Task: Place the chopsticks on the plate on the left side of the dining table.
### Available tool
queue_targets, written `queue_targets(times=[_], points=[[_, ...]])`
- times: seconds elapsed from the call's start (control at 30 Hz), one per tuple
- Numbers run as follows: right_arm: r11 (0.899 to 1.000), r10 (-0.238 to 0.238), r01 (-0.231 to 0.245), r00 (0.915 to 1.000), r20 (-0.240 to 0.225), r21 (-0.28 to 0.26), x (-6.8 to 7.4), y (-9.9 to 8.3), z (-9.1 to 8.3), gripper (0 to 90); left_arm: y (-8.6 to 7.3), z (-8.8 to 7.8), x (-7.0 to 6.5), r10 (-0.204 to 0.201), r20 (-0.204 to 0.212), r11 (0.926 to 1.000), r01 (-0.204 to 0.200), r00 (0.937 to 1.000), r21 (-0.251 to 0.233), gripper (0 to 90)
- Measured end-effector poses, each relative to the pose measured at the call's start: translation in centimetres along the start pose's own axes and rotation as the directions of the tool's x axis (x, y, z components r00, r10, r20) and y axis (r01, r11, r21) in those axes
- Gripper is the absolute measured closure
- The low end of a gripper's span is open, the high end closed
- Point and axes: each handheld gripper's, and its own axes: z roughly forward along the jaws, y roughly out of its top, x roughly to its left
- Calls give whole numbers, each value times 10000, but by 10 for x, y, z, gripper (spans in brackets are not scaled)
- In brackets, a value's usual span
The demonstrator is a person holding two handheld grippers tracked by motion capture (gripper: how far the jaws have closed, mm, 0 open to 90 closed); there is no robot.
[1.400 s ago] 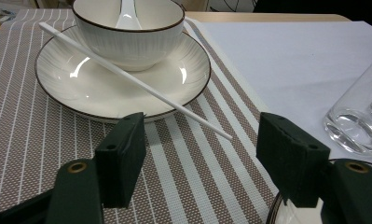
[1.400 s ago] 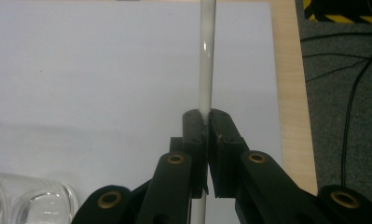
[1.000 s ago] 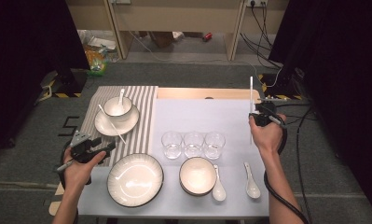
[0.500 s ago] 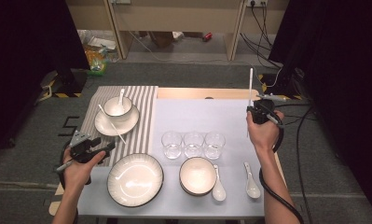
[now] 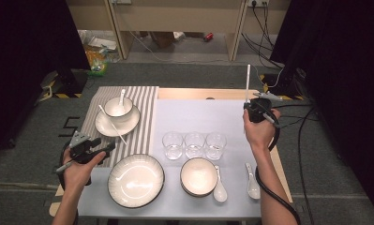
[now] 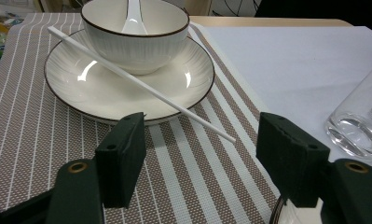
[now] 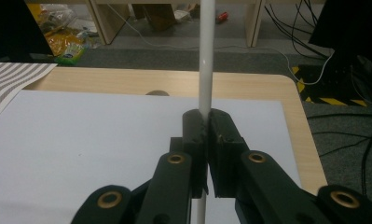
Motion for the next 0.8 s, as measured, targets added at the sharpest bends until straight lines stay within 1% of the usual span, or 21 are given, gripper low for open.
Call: queue_targets(times=[0.17,0.3,0.33,0.4,0.43,0.5,0.6,0.63,0.7,0.8], points=[[9999,-11,10,10000,-60,-157,3,1,2,864,0,0,-1,1,25,10000,-1,10000,-25,323],[9998,-12,10,9999,-102,-182,7,2,3,864,1,-1,-1,8,13,10000,-8,10000,-44,324],[9996,-52,49,9999,-127,-265,9,3,3,864,1,-1,-1,-8,16,10000,9,10000,-54,323],[9997,-71,67,9999,-158,-232,11,3,4,864,1,-1,-1,-3,30,10000,4,10000,-35,324],[9995,-167,162,9997,-165,-273,12,4,5,864,1,-1,-1,2,31,10000,-2,10000,-37,324],[9995,-96,90,9997,-233,-294,15,4,7,864,1,-1,-1,-4,36,10000,4,10000,-35,323],[9993,-185,177,9995,-263,-331,18,5,8,864,1,-1,-1,2,39,10000,-2,10000,-37,323],[9996,-83,75,9996,-277,-276,19,5,8,864,1,-1,-1,6,55,10000,-6,10000,-55,323],[9994,-182,172,9994,-303,-316,21,6,8,864,2,-1,-2,33,41,10000,-33,10000,-38,324],[9992,-163,148,9991,-391,-380,25,7,9,864,2,-1,-3,31,60,10000,-31,10000,-67,323]])
